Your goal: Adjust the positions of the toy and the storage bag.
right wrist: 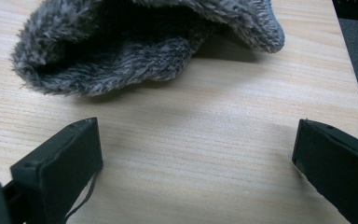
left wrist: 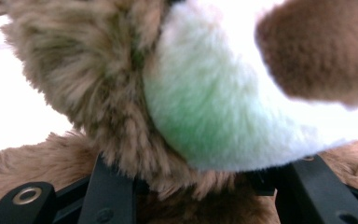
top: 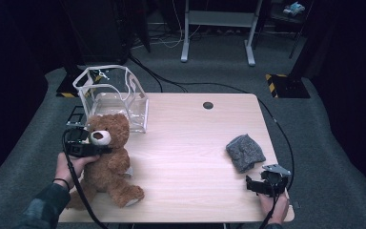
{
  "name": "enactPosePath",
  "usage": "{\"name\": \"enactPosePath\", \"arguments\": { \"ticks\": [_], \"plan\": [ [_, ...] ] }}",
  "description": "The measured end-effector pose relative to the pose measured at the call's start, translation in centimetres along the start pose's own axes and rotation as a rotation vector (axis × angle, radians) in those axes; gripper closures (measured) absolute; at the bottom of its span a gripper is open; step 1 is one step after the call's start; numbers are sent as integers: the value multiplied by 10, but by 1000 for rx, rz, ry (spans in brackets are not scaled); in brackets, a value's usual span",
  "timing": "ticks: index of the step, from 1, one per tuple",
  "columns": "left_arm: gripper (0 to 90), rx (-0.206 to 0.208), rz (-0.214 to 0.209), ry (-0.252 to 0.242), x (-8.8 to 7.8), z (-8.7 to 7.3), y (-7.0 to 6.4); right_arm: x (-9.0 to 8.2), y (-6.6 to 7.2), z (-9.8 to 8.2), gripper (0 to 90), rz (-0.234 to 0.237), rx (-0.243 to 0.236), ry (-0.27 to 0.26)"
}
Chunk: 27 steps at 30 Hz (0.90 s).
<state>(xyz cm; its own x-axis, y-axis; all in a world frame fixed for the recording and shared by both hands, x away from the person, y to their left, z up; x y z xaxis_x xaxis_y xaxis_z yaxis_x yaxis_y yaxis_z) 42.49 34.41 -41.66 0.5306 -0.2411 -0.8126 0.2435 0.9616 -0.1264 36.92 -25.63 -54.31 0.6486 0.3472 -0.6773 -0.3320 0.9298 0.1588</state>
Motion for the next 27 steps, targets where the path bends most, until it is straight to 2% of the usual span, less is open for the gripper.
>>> {"name": "enactPosePath", "arguments": {
  "ticks": [1, 3, 6, 11, 12, 15, 16, 17, 20, 23, 27],
  "plan": [
    [541, 0, 0, 0, 0, 0, 0, 0, 0, 0, 7, 0, 0, 0],
    [533, -20, 2, 37, 17, -3, 4, 0, 0, 0, 8, 1, -1, 0],
    [522, -39, 10, 40, 27, 0, 5, 0, 0, 0, 8, 0, 2, 0],
    [502, -34, 21, 80, 42, 3, 6, 0, 0, 0, 8, 0, 4, -2],
    [502, -19, 24, 111, 48, 4, 6, 0, 0, 0, 8, 0, 4, -2],
    [473, -6, 30, 153, 59, 4, 8, 0, 0, 0, 8, 0, 2, -1],
    [473, -13, 31, 152, 62, 3, 8, 0, 0, 0, 8, 0, 2, -1],
    [465, -3, 33, 164, 65, 3, 9, 0, 0, 0, 8, -1, 4, -2],
    [428, -36, 25, 169, 69, 2, 11, 0, 0, 0, 8, 0, 2, 0],
    [337, -26, 39, 161, 69, 3, 11, 0, 0, 0, 8, 1, 2, 0],
    [259, -17, 68, 157, 67, 5, 6, 0, 0, 0, 8, 0, -2, 0]
  ]
}}
Point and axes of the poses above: each handheld gripper's, and its own axes: x roughly forward along the jaws, z roughly out of its top, y roughly to its left, the point moved 2 cm from there along x, roughly forward along the jaws, and after that the axes turned 15 degrees about z, right-handed, at the moved point
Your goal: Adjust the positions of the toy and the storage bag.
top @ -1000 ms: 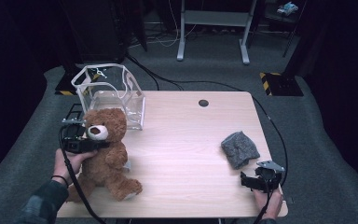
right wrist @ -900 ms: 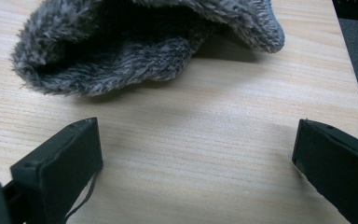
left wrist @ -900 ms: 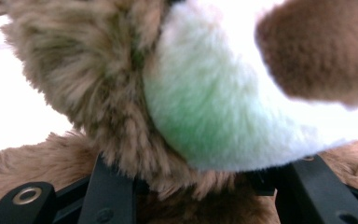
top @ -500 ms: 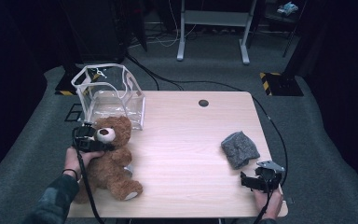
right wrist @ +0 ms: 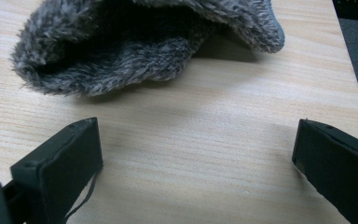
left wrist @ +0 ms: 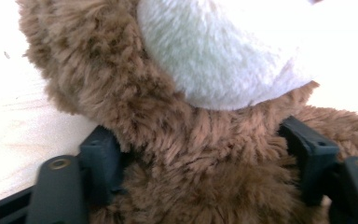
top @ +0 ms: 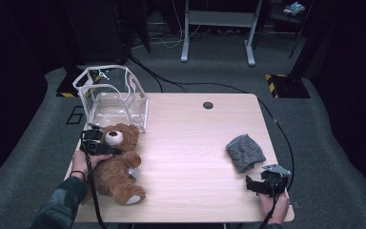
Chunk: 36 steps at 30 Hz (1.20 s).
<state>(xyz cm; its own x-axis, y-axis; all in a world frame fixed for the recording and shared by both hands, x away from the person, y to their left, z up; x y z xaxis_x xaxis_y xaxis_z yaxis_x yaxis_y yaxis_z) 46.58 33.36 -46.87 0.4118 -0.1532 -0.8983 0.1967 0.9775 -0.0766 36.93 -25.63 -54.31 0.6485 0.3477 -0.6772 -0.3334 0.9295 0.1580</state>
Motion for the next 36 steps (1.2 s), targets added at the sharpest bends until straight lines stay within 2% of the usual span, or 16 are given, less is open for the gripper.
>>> {"name": "enactPosePath", "arguments": {
  "ticks": [5, 11, 13, 20, 27, 28, 30, 36],
  "plan": [
    [171, 7, 45, -7, -6, 4, -3, 0, 0, 0, 9, -1, 2, -2],
    [92, 10, 104, -60, -20, 13, -5, 0, 0, 0, 10, -1, 2, -3],
    [60, -4, 105, -78, -26, 18, -6, 0, 0, 0, 10, -1, 2, -3],
    [0, -1, 119, -135, -40, 39, -14, 0, 0, 0, 10, 1, 2, -2],
    [0, 10, 114, -213, -53, 65, -28, 0, 0, 0, 10, 1, 0, -2],
    [0, 1, 119, -223, -54, 69, -31, 0, 0, 0, 11, 1, 0, -2],
    [0, 19, 127, -260, -57, 76, -34, 0, 0, 0, 11, 1, 0, -2],
    [20, 42, 128, -310, -64, 96, -42, 0, 1, 0, 11, 2, 0, -2]
  ]
}}
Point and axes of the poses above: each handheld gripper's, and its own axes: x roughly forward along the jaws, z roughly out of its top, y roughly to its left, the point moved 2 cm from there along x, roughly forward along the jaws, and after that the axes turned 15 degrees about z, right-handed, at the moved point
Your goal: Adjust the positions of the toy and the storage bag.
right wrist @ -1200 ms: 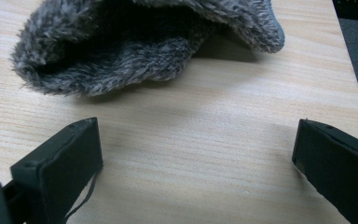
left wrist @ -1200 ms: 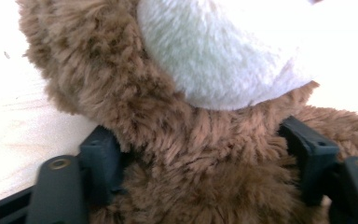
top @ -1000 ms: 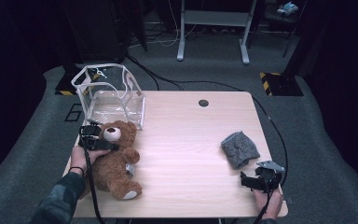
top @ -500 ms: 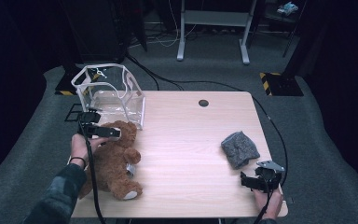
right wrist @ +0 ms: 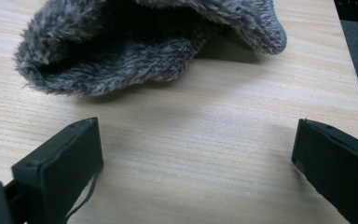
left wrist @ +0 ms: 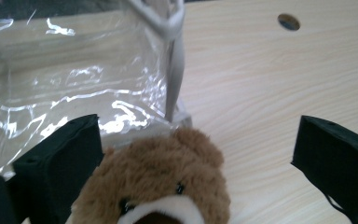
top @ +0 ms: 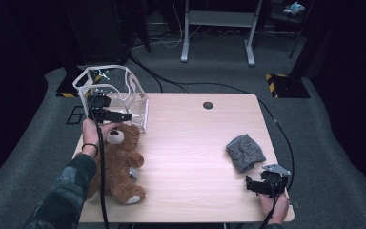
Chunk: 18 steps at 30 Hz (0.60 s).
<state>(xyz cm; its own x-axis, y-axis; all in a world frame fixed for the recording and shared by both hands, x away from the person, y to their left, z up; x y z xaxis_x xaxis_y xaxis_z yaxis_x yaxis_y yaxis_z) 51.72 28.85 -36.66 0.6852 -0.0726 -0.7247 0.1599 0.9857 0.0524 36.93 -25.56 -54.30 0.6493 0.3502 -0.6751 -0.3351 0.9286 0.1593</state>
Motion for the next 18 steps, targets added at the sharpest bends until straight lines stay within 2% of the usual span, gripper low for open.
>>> {"name": "enactPosePath", "arguments": {
  "ticks": [3, 5, 6, 9, 11, 18],
  "plan": [
    [79, 2, 16, -32, 2, 11, -3, 0, 0, 0, 11, 0, 0, 0],
    [110, -13, 20, -49, 4, 16, -4, 0, 0, 0, 11, 0, 0, 0],
    [148, -7, 38, -57, 5, 19, -3, 0, 0, 0, 11, 1, 0, 0],
    [243, -13, 60, -55, 11, 25, -2, 0, 0, 0, 12, 1, -1, 0],
    [268, -26, 72, -66, 14, 27, -2, 0, 0, 0, 12, 1, -1, 0],
    [458, -22, 109, -55, 26, 33, -7, 0, 0, 0, 13, 2, -1, 0]
  ]
}}
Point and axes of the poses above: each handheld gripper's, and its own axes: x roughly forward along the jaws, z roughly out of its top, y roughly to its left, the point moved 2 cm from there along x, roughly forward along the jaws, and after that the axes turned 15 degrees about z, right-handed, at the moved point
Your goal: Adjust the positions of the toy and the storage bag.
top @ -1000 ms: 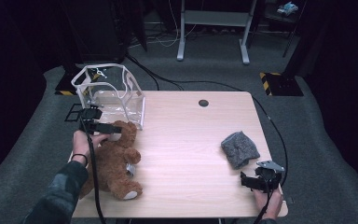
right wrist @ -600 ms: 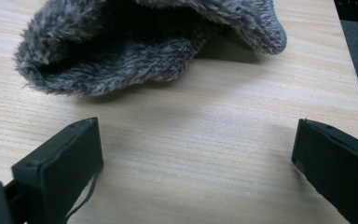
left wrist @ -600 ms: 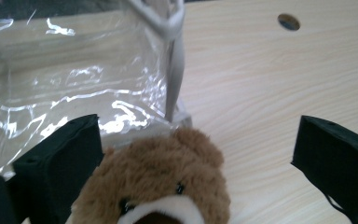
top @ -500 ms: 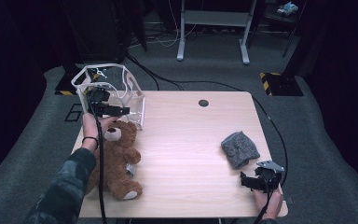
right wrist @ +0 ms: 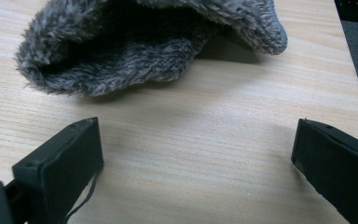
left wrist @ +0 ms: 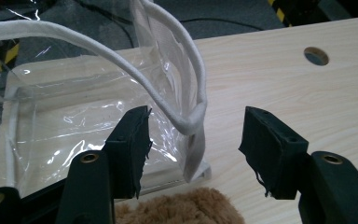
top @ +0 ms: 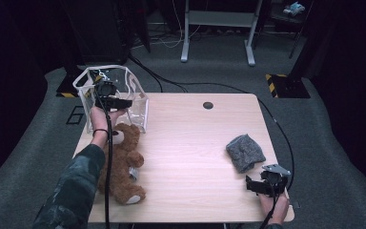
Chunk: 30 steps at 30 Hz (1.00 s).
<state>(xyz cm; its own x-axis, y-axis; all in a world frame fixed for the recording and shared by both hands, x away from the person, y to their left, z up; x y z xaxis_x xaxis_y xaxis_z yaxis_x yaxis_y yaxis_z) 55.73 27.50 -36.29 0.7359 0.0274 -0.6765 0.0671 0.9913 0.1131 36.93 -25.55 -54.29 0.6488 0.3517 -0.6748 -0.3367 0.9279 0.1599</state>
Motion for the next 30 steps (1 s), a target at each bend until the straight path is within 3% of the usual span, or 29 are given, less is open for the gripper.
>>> {"name": "enactPosePath", "arguments": {
  "ticks": [1, 5, 8, 17, 30],
  "plan": [
    [458, 4, -2, -1, 2, 0, -2, 0, 0, 0, 13, 0, 2, 0],
    [699, 3, 12, -9, 7, 0, -5, 0, 1, 0, 13, -1, 5, -5],
    [763, 2, 3, -28, 9, 0, -6, 0, 1, 0, 13, -1, 5, -2],
    [796, 18, -56, -57, 14, 2, -11, 0, 1, 0, 14, -1, 4, -6],
    [801, 104, -133, -65, 17, 9, -39, 0, 0, 0, 15, -2, -8, -4]
  ]
}}
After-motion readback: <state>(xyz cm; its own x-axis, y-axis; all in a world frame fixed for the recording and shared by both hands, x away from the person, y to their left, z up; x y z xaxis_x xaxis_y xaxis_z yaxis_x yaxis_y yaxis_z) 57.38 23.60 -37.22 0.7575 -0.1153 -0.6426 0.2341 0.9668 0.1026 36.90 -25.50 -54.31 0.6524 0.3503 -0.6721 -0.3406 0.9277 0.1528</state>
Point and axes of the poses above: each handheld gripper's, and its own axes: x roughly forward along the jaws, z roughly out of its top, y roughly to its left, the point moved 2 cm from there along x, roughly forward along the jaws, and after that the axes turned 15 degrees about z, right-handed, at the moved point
